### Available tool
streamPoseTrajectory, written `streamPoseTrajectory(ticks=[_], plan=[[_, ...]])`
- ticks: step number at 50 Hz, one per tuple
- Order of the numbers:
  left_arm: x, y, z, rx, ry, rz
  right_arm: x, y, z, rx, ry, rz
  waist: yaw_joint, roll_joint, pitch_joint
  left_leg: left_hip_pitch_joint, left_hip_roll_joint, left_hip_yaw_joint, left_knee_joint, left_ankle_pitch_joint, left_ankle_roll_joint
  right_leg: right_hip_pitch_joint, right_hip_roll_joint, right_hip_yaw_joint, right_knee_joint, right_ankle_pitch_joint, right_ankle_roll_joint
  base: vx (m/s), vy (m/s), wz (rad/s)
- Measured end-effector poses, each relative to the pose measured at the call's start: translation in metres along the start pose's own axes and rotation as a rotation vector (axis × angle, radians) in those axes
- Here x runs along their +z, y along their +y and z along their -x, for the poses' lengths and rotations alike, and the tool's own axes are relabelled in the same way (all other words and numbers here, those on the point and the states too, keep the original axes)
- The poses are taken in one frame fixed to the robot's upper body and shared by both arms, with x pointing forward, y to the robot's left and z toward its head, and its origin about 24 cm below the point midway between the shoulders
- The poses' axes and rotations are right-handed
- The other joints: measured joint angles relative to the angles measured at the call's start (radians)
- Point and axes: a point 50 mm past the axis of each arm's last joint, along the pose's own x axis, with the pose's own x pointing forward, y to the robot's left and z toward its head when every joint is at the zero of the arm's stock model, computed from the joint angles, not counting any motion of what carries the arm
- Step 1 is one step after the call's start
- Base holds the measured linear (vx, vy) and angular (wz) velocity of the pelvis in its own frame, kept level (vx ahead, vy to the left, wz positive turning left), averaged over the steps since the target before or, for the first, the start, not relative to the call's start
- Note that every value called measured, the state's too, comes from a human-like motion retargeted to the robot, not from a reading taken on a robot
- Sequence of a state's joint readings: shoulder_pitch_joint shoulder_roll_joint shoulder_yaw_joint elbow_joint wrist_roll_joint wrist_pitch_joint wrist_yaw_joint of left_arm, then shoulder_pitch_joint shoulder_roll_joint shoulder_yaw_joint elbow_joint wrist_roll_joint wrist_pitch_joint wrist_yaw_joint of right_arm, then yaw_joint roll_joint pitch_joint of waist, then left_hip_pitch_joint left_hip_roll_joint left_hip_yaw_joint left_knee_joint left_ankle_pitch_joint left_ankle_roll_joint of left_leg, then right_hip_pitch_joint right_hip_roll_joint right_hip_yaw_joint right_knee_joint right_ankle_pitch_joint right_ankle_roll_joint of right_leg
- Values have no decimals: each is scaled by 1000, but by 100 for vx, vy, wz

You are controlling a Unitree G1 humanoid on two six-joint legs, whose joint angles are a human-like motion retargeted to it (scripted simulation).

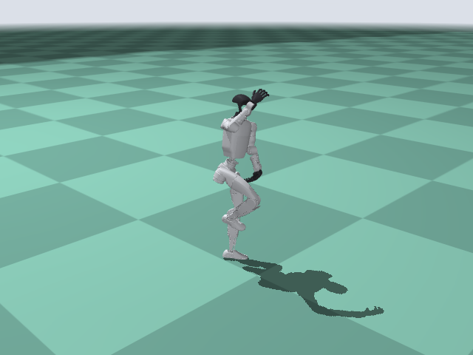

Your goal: Kungfu

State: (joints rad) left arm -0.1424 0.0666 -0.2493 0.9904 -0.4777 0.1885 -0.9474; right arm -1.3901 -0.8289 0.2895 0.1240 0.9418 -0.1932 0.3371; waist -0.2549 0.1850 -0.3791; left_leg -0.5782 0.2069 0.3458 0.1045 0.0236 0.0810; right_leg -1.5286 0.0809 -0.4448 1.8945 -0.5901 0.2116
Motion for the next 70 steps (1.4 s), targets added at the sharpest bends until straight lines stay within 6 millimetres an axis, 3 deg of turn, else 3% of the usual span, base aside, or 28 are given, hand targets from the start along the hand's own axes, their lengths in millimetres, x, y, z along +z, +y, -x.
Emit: streamPoseTrajectory(ticks=[4,7,11,15,20,21,23,25,27,29,32,35,37,38,40,43,45,47,50,53,54,55,57,58,60,62,67,70], plan=[[35,-12,-15,-36,-146,-27,-37,34,4,-1,-10,-262,11,-6,-11,-1,-11,66,-9,-5,-1,17,-4,29,-11,-2,-6,-9,4,-71],[64,-25,-27,-79,-247,-66,-75,76,9,-8,0,-545,20,-10,-8,-2,-23,116,-6,-13,-7,55,-5,62,-41,4,-4,-8,2,-65],[97,-50,-46,-168,-342,-123,-127,160,23,-26,63,-1018,28,-19,28,-34,-25,162,63,-40,-26,140,-4,135,-150,38,-1,-13,9,-36],[113,-83,-68,-299,-359,-197,-163,257,59,-77,144,-1533,70,-75,106,-130,-16,148,260,-102,-59,269,9,274,-365,92,-18,-18,7,-4],[91,-110,-89,-500,-257,-230,-175,359,145,-302,323,-2030,111,-122,175,-267,-37,111,534,-258,-58,406,-35,375,-766,148,-94,-10,-3,55],[81,-110,-90,-544,-240,-198,-174,366,161,-327,388,-2091,112,-131,183,-300,-44,104,597,-288,-56,440,-53,392,-885,169,-116,-4,-7,78],[61,-110,-89,-642,-218,-148,-171,389,189,-414,571,-2236,119,-135,215,-348,-40,97,716,-343,-52,526,-78,421,-1149,195,-221,-8,-8,49],[37,-99,-83,-643,-156,-59,-174,396,205,-551,589,-2245,194,-180,218,-380,4,163,805,-387,-66,508,-48,385,-1027,109,-350,-8,-14,-32],[11,-92,-85,-550,-152,93,-176,387,209,-513,562,-2181,137,-68,242,-487,-19,-11,902,-407,-61,400,26,376,-936,104,-257,-2,-12,164],[8,-93,-89,-501,-172,178,-174,383,217,-364,604,-2087,173,-54,253,-496,-9,-11,915,-401,-69,434,7,337,-958,87,-288,-4,-1,54],[21,-93,-89,-500,-153,98,-180,370,226,-366,644,-1914,207,-55,242,-477,-50,-3,877,-378,-83,453,-14,346,-971,74,-300,3,-8,92],[41,-93,-86,-487,-158,-76,-188,369,215,-496,542,-1777,210,-12,248,-443,-98,-44,795,-307,-111,508,-53,314,-1044,99,-310,4,-6,132],[46,-85,-80,-435,-176,-94,-195,332,187,-456,416,-1708,210,-13,235,-400,-108,-26,731,-217,-144,566,-61,317,-1113,118,-315,3,-7,97],[55,-80,-76,-395,-194,-102,-192,285,160,-424,322,-1660,207,-22,241,-384,-122,-22,702,-149,-182,591,-70,315,-1149,133,-322,0,-1,88],[69,-72,-73,-307,-256,-87,-173,229,122,-348,179,-1535,217,-18,245,-386,-160,-45,696,39,-321,643,-86,310,-1222,166,-328,-11,18,86],[101,-59,-61,-144,-358,-125,-122,147,75,-192,-43,-1181,189,-30,226,-490,-196,211,853,284,-343,601,-271,311,-1224,214,-256,-37,70,182],[119,-45,-45,-31,-415,-173,-79,103,52,-122,-169,-910,149,-66,179,-551,-148,278,1108,276,-343,598,-362,289,-1256,225,-279,-5,-25,246],[133,-28,-24,113,-466,-230,-35,66,38,-121,-277,-628,143,-107,142,-636,-84,232,1403,229,-343,614,-383,307,-1297,227,-301,18,-60,122],[154,8,37,420,-610,-298,27,31,32,-187,-446,-197,175,-142,117,-755,87,38,1699,157,-343,702,-275,324,-1395,242,-377,33,-79,-65],[176,33,125,824,-780,-434,73,13,40,-311,-550,215,238,-165,147,-824,535,-71,1545,149,-87,775,-142,352,-1397,232,-429,30,-59,-161],[183,38,154,983,-820,-482,85,11,43,-366,-579,344,241,-188,158,-826,586,-45,1370,167,-17,788,-143,380,-1405,241,-424,3,-6,-92],[190,39,182,1146,-858,-530,98,10,47,-424,-615,472,237,-216,167,-822,595,-3,1164,192,37,795,-158,411,-1418,255,-413,-11,-1,8],[194,43,224,1451,-907,-556,116,10,56,-528,-664,663,193,-263,161,-766,447,9,636,271,56,808,-241,404,-1459,274,-389,-15,-11,107],[194,44,235,1559,-923,-551,125,11,61,-559,-687,742,182,-272,146,-734,399,33,400,242,89,815,-280,370,-1493,288,-379,-16,-15,123],[193,46,246,1683,-946,-515,145,14,67,-558,-740,882,198,-283,122,-810,344,-93,210,185,94,804,-321,307,-1534,312,-372,-12,-6,67],[183,53,246,1671,-916,-445,157,18,73,-527,-754,952,233,-315,130,-800,312,-131,214,242,108,793,-342,327,-1523,314,-373,10,5,-31],[135,70,242,1544,-857,-314,154,28,88,-503,-717,918,234,-303,105,-841,483,66,855,229,136,794,-337,330,-1499,307,-374,24,10,-44],[105,73,219,1549,-863,-254,152,34,96,-507,-711,910,292,-277,92,-849,554,21,1239,198,34,802,-285,327,-1517,315,-383,22,11,-102]])
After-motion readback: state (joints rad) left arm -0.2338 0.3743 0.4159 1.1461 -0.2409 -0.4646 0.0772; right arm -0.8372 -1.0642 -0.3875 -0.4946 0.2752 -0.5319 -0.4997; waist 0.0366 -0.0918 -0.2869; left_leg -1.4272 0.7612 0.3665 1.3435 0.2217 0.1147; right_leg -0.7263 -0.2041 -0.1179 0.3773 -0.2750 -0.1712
